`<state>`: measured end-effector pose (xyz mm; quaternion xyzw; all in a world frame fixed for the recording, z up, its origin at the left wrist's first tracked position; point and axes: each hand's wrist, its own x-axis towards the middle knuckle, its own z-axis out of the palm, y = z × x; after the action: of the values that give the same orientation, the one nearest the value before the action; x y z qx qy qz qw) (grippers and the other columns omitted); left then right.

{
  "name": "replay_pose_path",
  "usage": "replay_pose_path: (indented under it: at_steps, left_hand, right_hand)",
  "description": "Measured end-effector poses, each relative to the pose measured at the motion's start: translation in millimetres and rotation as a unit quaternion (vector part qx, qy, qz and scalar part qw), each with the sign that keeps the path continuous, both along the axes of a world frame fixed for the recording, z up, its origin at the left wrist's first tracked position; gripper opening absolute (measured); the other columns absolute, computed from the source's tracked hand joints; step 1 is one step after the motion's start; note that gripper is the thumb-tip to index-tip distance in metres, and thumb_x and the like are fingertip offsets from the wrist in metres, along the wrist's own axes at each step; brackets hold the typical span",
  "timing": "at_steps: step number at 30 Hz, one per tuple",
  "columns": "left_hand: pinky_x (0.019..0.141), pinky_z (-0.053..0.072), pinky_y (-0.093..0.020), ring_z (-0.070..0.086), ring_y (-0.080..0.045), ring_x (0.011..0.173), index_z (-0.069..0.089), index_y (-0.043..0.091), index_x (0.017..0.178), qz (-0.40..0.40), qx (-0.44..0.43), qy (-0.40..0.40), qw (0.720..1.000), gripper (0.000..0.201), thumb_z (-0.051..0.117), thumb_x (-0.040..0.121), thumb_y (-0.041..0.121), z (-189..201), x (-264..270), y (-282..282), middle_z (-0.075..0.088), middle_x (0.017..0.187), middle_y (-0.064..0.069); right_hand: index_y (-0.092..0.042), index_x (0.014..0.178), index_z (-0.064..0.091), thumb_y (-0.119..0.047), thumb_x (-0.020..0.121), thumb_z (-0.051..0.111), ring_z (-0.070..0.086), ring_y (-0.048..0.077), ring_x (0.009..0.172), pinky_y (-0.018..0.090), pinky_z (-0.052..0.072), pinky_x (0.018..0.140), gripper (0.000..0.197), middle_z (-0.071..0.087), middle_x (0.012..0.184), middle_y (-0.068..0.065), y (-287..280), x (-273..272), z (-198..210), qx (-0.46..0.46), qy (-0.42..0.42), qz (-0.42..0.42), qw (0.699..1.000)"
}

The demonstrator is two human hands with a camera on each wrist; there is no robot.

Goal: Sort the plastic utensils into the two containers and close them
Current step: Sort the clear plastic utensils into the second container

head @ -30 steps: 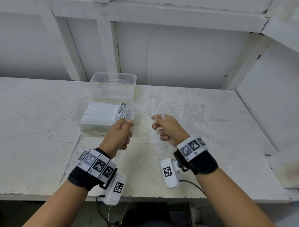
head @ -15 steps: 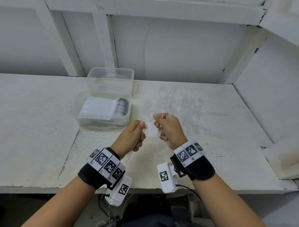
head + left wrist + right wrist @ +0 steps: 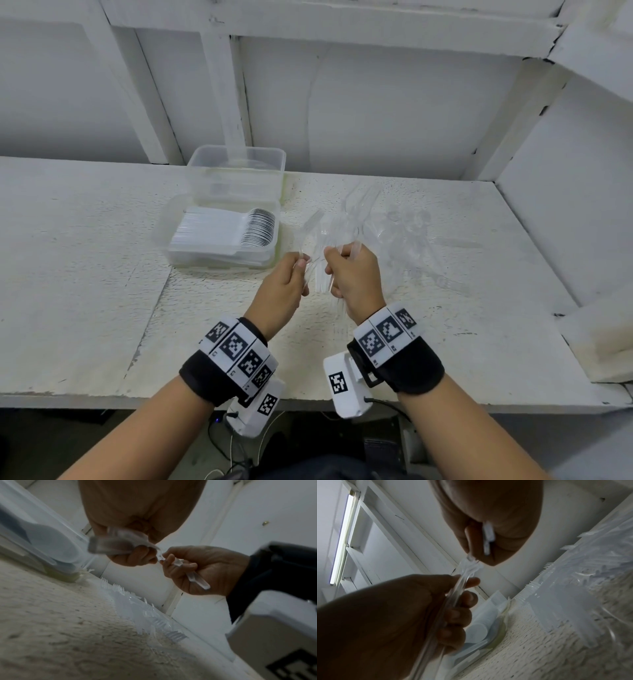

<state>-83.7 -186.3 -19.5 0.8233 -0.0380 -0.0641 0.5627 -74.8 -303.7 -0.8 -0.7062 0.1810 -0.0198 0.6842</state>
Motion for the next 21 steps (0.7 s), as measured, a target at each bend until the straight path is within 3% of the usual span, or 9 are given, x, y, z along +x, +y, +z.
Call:
replay_pose_path:
  at_steps: [2, 6, 9, 11, 15, 18, 21]
  left_hand:
    - [0.053, 0.036, -0.020, 0.045, 0.001, 0.048, 0.046, 0.023, 0.105, -0.007, 0.041, -0.029, 0.999, 0.014, 0.032, 0.101, 0.025, -1, -1, 0, 0.051, 0.065, 0.002]
    - [0.052, 0.037, -0.020, 0.047, -0.004, 0.053, 0.046, 0.025, 0.107, -0.011, 0.060, -0.043, 0.997, 0.013, 0.035, 0.100, 0.028, -1, -1, 1, 0.052, 0.065, 0.003]
    - [0.050, 0.039, -0.018, 0.050, -0.007, 0.054, 0.049, 0.025, 0.107, 0.005, 0.047, -0.039, 0.998, 0.013, 0.039, 0.099, 0.029, 2, 0, 3, 0.055, 0.065, 0.004]
    - [0.048, 0.041, -0.019, 0.051, -0.008, 0.053, 0.051, 0.024, 0.109, 0.007, 0.031, -0.032, 0.999, 0.015, 0.040, 0.099, 0.028, 5, 0, 4, 0.057, 0.066, 0.003]
    - [0.052, 0.046, -0.029, 0.055, -0.015, 0.056, 0.052, 0.017, 0.109, -0.003, -0.066, 0.050, 0.997, 0.022, 0.033, 0.101, 0.023, 13, -2, 3, 0.058, 0.069, -0.005]
    - [0.056, 0.050, -0.031, 0.059, -0.019, 0.057, 0.054, 0.008, 0.107, -0.037, -0.202, 0.167, 0.964, 0.026, 0.031, 0.102, 0.022, 19, -1, 7, 0.061, 0.067, -0.008]
    - [0.050, 0.048, -0.027, 0.055, -0.018, 0.051, 0.055, 0.005, 0.102, -0.072, -0.256, 0.216, 0.940, 0.025, 0.033, 0.101, 0.018, 24, 0, 11, 0.059, 0.061, -0.008]
  right_hand:
    - [-0.011, 0.076, 0.048, -0.014, 0.090, 0.056, 0.038, 0.009, 0.040, 0.017, 0.030, 0.034, 0.017, 0.054, 0.063, 0.004, 3, 0, 1, -0.001, -0.002, 0.001, 1.000]
    - [-0.012, 0.078, 0.048, -0.029, 0.093, 0.054, 0.041, 0.009, 0.040, 0.019, 0.033, 0.037, 0.023, 0.055, 0.064, 0.002, 9, -1, 2, -0.023, -0.022, 0.001, 0.999]
    - [-0.014, 0.079, 0.050, -0.039, 0.087, 0.060, 0.046, 0.010, 0.048, 0.024, 0.038, 0.047, 0.028, 0.055, 0.067, 0.001, 11, -1, 1, -0.045, -0.040, 0.014, 0.998]
    - [-0.013, 0.082, 0.052, -0.036, 0.087, 0.062, 0.049, 0.011, 0.053, 0.026, 0.040, 0.052, 0.025, 0.056, 0.069, 0.001, 11, -2, 0, -0.069, -0.046, 0.020, 0.996]
    - [-0.015, 0.077, 0.053, -0.023, 0.092, 0.055, 0.046, 0.005, 0.047, 0.021, 0.038, 0.048, 0.018, 0.055, 0.063, -0.003, 6, 1, 2, -0.081, -0.061, 0.012, 0.995]
    - [-0.018, 0.071, 0.054, -0.022, 0.092, 0.055, 0.041, 0.000, 0.037, 0.019, 0.035, 0.043, 0.021, 0.054, 0.060, -0.004, 1, 2, 4, -0.050, -0.064, 0.014, 0.997]
    - [-0.017, 0.071, 0.054, -0.020, 0.093, 0.055, 0.040, 0.000, 0.035, 0.016, 0.033, 0.037, 0.022, 0.055, 0.061, -0.002, -3, 2, 6, -0.017, -0.071, 0.031, 0.997]
